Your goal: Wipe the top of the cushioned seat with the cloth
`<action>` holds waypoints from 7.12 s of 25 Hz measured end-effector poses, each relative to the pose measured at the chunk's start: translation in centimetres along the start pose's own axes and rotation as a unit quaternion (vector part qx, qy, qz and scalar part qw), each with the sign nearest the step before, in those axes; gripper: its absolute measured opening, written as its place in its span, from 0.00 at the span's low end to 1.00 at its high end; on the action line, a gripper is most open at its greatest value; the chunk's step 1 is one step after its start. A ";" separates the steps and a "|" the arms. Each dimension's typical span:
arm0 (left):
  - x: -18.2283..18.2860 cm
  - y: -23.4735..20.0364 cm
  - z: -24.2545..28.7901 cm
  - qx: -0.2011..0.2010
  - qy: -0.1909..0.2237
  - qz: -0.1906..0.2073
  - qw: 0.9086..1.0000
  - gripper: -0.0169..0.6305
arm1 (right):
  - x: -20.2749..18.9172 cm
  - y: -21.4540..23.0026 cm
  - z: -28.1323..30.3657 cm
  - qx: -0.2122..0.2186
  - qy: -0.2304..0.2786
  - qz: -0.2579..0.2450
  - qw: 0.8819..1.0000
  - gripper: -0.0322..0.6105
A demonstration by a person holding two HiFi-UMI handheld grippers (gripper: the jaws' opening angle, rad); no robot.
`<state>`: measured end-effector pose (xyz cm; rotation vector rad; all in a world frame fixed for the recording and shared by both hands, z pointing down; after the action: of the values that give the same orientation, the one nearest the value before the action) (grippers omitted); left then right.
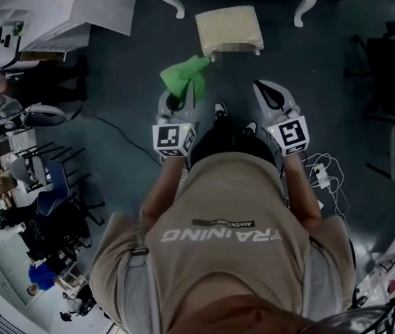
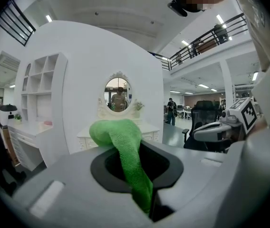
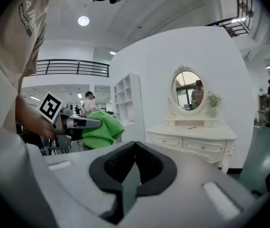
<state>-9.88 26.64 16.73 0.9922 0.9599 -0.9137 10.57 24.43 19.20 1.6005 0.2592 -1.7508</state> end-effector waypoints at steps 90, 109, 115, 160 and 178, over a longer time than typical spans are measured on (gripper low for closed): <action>-6.2 -26.2 42.0 0.020 -0.058 -0.069 0.996 0.10 | 13.2 26.4 41.5 -0.009 -0.103 0.007 0.995 0.05; -31.7 -30.2 52.4 -0.006 -0.189 -0.086 0.978 0.10 | -7.0 30.6 55.9 -0.064 -0.184 0.063 0.979 0.05; -41.3 -28.0 56.6 -0.006 -0.242 -0.087 0.966 0.10 | -14.2 35.1 55.4 -0.082 -0.218 0.096 0.968 0.05; -52.2 0.1 76.2 -0.122 -0.340 -0.025 0.932 0.10 | -30.4 52.5 38.2 -0.152 -0.206 0.232 0.939 0.05; -43.8 16.9 83.0 -0.214 -0.286 -0.063 0.932 0.10 | -31.0 59.4 30.7 -0.152 -0.208 0.233 0.938 0.05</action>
<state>10.66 -39.44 82.35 0.2627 0.6792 -0.9704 22.60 -24.22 73.25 0.9424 -0.0543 -1.5356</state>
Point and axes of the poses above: the fingertips, and each gripper's own axes: z forward along the fingers, y to its right, x out of its top, the point moved 3 cm from there along -z, backward along the fingers, and after that the axes turned 14 degrees about z, right-handed, at the moved point
